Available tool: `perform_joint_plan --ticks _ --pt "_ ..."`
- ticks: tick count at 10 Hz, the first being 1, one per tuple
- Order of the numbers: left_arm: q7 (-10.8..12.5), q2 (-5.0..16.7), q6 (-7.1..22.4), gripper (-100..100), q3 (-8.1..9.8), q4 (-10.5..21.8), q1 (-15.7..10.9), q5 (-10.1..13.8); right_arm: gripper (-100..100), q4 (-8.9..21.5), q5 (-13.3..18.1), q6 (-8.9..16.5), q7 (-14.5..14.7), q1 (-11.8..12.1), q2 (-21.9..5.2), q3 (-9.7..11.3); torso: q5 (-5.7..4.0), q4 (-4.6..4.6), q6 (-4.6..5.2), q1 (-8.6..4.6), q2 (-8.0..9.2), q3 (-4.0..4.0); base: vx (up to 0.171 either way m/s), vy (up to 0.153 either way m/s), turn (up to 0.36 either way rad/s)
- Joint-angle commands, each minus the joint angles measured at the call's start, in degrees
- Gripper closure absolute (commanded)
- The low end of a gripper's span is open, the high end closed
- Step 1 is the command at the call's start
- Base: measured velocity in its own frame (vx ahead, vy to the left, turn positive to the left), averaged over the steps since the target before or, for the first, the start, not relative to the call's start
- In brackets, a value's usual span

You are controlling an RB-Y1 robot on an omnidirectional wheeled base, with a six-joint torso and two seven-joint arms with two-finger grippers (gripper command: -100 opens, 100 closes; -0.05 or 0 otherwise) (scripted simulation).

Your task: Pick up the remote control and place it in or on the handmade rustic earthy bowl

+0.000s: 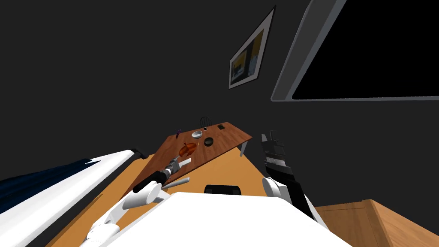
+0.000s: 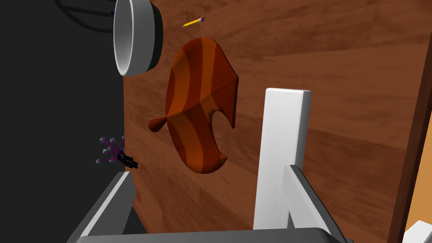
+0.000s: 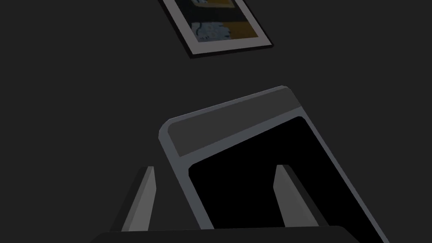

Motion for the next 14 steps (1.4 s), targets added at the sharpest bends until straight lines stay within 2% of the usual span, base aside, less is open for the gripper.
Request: perform_joint_plan --ticks 1,2,3,4,5,6,7,8,9,10,11,12,14 --pt "1.5 2.1 2.9 -100 0.03 2.4 0.0 2.9 0 0.0 0.0 0.0 0.0 0.0 0.0 0.0 0.00 0.00 0.00 0.00 0.00 0.00 -0.024 0.045 -0.293" --pt "1.5 2.1 3.1 -100 0.03 2.4 0.0 3.1 0 0.0 0.0 0.0 0.0 0.0 0.0 0.0 0.00 0.00 0.04 0.03 0.01 0.00 -0.018 0.042 -0.146" --pt "2.8 3.7 5.5 -100 -0.01 4.7 -0.3 5.4 0 0.0 0.0 0.0 0.0 0.0 0.0 0.0 0.00 0.00 -0.01 0.02 -0.02 -0.01 -0.016 0.037 -0.306" --pt "2.8 3.7 5.7 -100 -0.01 4.7 -0.3 5.7 0 0.0 0.0 0.0 0.0 0.0 0.0 0.0 0.00 -0.01 0.05 0.02 -0.03 -0.02 -0.018 0.039 -0.135" --pt "4.2 5.3 8.2 -100 -0.09 6.7 -0.6 7.8 0 0.0 0.0 0.0 0.0 0.0 0.0 0.0 0.00 -0.01 -0.02 0.00 -0.04 -0.02 -0.023 0.037 -0.242" --pt "4.2 5.3 8.3 -100 -0.09 6.9 -0.6 8.2 0 0.0 0.0 0.0 0.0 0.0 0.0 0.0 -0.01 -0.01 0.03 0.01 -0.02 -0.02 -0.019 0.041 -0.156" --pt "5.6 6.8 10.9 -100 -0.20 8.5 -0.9 10.1 0 0.0 0.0 0.0 0.0 0.0 0.0 0.0 0.01 -0.01 -0.02 0.01 -0.03 -0.02 -0.022 0.043 -0.332" --pt "5.6 6.8 10.9 -100 -0.20 9.2 -0.9 10.6 0 0.0 0.0 0.0 0.0 0.0 0.0 0.0 0.00 -0.01 0.05 0.04 -0.04 -0.03 -0.018 0.045 -0.140" --pt "7.0 8.2 13.2 -100 -0.34 11.4 -1.2 12.9 0 0.0 0.0 0.0 0.0 0.0 0.0 0.0 0.01 -0.01 -0.04 0.03 -0.05 -0.03 -0.018 0.037 -0.226" --pt "7.0 8.2 13.4 -100 -0.34 11.4 -1.2 12.9 0 0.0 0.0 0.0 0.0 0.0 0.0 0.0 0.00 -0.01 0.02 0.02 -0.06 -0.03 -0.021 0.034 -0.149" --pt "8.5 9.6 15.6 -100 -0.52 13.5 -1.5 15.1 0 0.0 0.0 0.0 0.0 0.0 0.0 0.0 0.00 -0.01 -0.03 0.00 -0.05 -0.03 -0.023 0.038 -0.315" --pt "8.5 9.6 16.0 -100 -0.52 13.5 -1.5 15.1 0 0.0 0.0 0.0 0.0 0.0 0.0 0.0 0.00 -0.01 0.03 0.02 -0.05 -0.03 -0.021 0.038 -0.161" --pt "11.4 12.1 19.9 -100 -1.00 17.2 -2.1 18.7 0 0.0 0.0 0.0 0.0 0.0 0.0 0.0 0.00 -0.01 0.02 0.02 -0.05 -0.03 -0.032 0.042 -0.332"
